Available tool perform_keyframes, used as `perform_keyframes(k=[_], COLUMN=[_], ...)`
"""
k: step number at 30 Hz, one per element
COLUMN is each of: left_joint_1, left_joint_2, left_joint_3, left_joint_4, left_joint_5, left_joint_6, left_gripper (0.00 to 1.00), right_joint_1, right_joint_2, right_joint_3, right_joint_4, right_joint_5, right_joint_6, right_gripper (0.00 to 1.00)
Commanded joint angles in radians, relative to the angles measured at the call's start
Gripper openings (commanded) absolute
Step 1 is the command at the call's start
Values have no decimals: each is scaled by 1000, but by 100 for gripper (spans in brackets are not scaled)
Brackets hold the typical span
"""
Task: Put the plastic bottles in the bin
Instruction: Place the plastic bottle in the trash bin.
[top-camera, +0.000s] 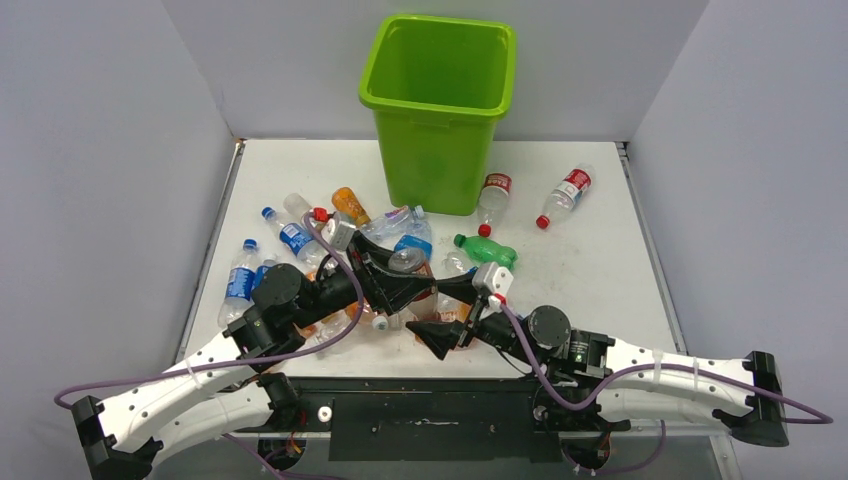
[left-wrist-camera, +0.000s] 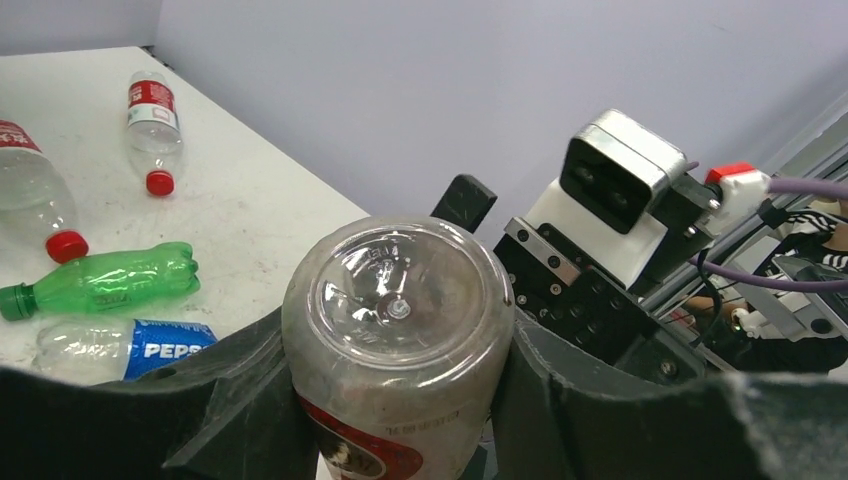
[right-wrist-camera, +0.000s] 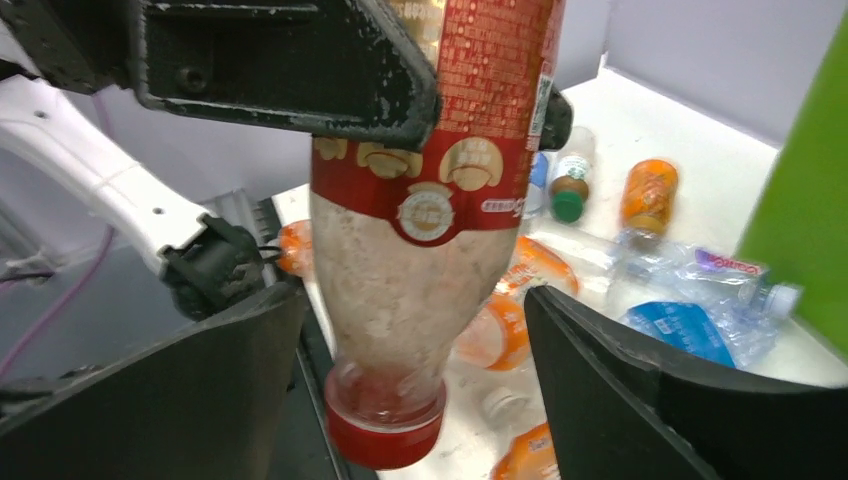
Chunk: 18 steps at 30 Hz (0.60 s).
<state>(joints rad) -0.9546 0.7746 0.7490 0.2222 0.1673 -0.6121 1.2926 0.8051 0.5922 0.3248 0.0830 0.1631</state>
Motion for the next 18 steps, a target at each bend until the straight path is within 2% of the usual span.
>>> perform_keyframes(k=[1,2,6,8,13,15,18], left_joint_1=[3,4,8,10,21,50,160], left_joint_2=[-11,-13,-26,-11,128,207,332], left_joint_3=[60,73,186,267,497,584,719], left_joint_4=[31,15,-88,-113,-65,-16,4], left_joint_5=[5,-13,-144,-252,-469,-485,-402], left_joint_6=[24,41,195,311,587,690,677], left_gripper=[0,0,0,0,0,0,0], right_joint_1=[13,17,32,32,32,33,32], right_joint_2=[10,11,-22,-66,-183,-207,-234], right_joint_3=[68,96,194,210,107,53,-25], right_joint_4=[-49,-96,-257,-312,-303,-289,-270], right_joint_5=[55,58,60,83,281,364,447], right_joint_6=[41,57,105,117,135,164,195], right_gripper=[95,90,90,90,90,90,90])
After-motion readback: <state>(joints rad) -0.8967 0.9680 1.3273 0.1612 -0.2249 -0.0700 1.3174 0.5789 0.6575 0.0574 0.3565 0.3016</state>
